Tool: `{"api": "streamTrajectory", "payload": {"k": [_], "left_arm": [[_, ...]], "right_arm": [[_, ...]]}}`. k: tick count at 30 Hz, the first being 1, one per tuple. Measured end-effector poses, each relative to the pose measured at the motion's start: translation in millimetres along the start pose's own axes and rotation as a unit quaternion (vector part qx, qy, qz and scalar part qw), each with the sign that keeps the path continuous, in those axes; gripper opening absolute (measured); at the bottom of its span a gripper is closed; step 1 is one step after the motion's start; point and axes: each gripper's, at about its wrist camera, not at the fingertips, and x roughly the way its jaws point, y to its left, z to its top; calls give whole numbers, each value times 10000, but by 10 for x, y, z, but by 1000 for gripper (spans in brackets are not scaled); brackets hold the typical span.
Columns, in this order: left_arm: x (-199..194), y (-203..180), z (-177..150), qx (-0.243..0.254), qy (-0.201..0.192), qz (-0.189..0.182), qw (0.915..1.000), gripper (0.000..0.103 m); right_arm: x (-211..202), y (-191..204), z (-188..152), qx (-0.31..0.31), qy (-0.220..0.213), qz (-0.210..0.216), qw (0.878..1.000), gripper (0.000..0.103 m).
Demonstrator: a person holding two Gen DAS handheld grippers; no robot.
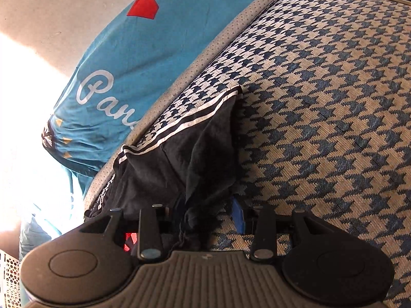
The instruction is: Fold clothes
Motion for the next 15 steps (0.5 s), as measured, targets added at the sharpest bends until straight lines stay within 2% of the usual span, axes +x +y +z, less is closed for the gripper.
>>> {"api": "streamTrajectory", "payload": {"k": [3,5,7,9,12,15], "left_arm": [[2,7,-8,14,24,-1,10000,103],[-3,18,-10,10,31,4,10000,103],[-9,32,-9,7,25,17,10000,103],[-12,46,-9,0,30,24,10000,103],[-7,61,-14,2,63,26,10000,103],[-1,64,-22,44,90,47,9999,103]], "right_arm": [[40,70,-30,-109,-139,-81,9998,34],[44,120,-51,-261,-290,-181,9991,13],[15,174,-66,-496,-459,-327,9972,9],[-45,229,-74,-785,-659,-512,9934,8],[-159,214,-33,-895,-906,-820,9885,8],[-133,69,29,-643,-715,-1088,9894,7]]}}
